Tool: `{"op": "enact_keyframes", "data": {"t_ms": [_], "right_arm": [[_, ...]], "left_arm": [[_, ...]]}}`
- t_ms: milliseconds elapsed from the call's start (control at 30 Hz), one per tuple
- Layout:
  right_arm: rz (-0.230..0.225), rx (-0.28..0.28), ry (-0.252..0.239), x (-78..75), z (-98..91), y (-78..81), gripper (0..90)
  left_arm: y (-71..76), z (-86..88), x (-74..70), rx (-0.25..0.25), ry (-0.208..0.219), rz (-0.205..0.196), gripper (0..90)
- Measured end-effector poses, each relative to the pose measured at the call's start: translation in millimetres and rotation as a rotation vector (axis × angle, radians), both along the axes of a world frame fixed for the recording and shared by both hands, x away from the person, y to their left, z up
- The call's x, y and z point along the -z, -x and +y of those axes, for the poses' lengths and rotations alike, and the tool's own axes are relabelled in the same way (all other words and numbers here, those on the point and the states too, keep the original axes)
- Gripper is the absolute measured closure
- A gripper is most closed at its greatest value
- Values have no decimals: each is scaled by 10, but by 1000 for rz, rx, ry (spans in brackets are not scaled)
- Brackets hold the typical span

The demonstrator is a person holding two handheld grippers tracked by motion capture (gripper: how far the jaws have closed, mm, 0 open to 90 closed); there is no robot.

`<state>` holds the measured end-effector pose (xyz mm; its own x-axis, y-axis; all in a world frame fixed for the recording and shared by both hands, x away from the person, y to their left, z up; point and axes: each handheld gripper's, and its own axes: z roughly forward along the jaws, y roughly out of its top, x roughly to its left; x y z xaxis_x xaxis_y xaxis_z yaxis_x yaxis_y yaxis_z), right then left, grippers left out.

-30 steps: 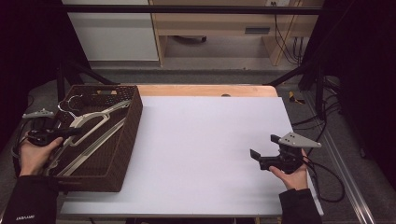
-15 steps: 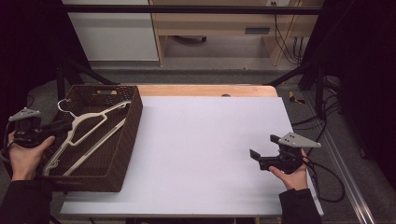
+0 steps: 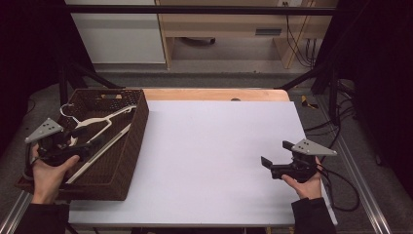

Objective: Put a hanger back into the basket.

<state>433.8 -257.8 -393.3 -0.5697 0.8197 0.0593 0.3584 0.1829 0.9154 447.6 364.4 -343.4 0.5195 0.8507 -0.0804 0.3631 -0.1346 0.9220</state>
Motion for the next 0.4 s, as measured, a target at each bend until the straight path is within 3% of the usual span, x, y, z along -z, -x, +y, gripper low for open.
{"op": "enact_keyframes", "data": {"t_ms": [233,400], "right_arm": [[-2,-9,1,9,5,10,15],[-2,-12,-1,15,-1,22,15]], "left_arm": [[151,-302,107,79,3,-12,93],[186,-439,221,104,-25,12,69]]}}
